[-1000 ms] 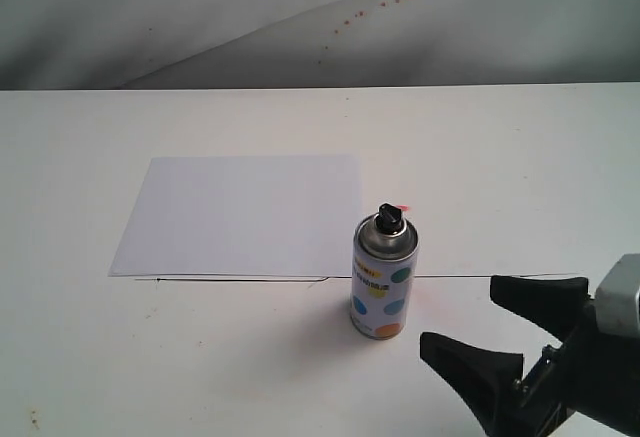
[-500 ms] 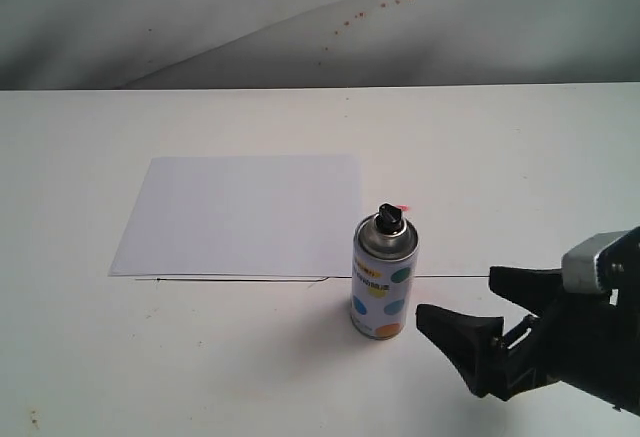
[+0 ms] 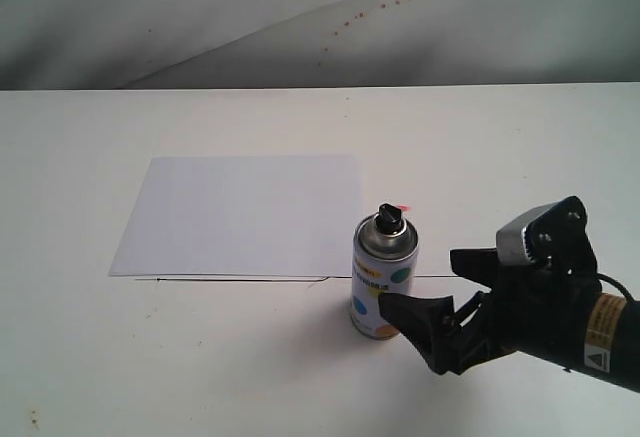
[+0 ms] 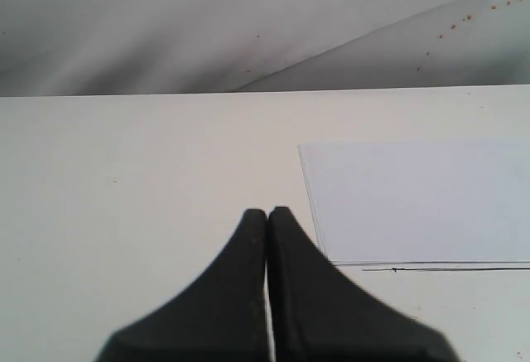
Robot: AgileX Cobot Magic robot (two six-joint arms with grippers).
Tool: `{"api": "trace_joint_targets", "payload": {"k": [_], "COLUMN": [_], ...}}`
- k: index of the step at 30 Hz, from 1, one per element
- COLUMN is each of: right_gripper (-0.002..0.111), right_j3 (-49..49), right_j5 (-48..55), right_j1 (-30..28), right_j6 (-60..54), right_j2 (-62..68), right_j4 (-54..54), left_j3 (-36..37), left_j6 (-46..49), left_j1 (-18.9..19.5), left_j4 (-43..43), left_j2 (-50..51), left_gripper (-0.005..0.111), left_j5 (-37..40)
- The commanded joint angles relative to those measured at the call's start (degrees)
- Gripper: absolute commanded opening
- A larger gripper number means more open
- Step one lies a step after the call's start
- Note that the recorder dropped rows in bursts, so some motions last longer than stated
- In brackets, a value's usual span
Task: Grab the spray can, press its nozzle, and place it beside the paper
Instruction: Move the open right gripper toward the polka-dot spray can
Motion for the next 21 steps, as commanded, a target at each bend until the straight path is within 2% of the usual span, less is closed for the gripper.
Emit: {"api": "trace_joint_targets", "payload": {"k": [1, 21], "right_gripper": [0.105, 0.105], "right_j3": [-1.81, -1.74], "right_j5": [1.92, 1.94], "right_j1": [0.34, 0.34], "right_j6": [0.02, 0.02], "right_j2": [0.16, 0.16], "right_j4": [0.31, 0.31], "left_j3": [0.28, 0.28], "left_j6": [-0.02, 0.01], "left_j1": [-0.29, -0.29], "left_j4": [0.09, 0.09], "left_j2": [-0.21, -0.21], "left_gripper": [0.0, 0.0], "left_j5": [-0.34, -0.34]}}
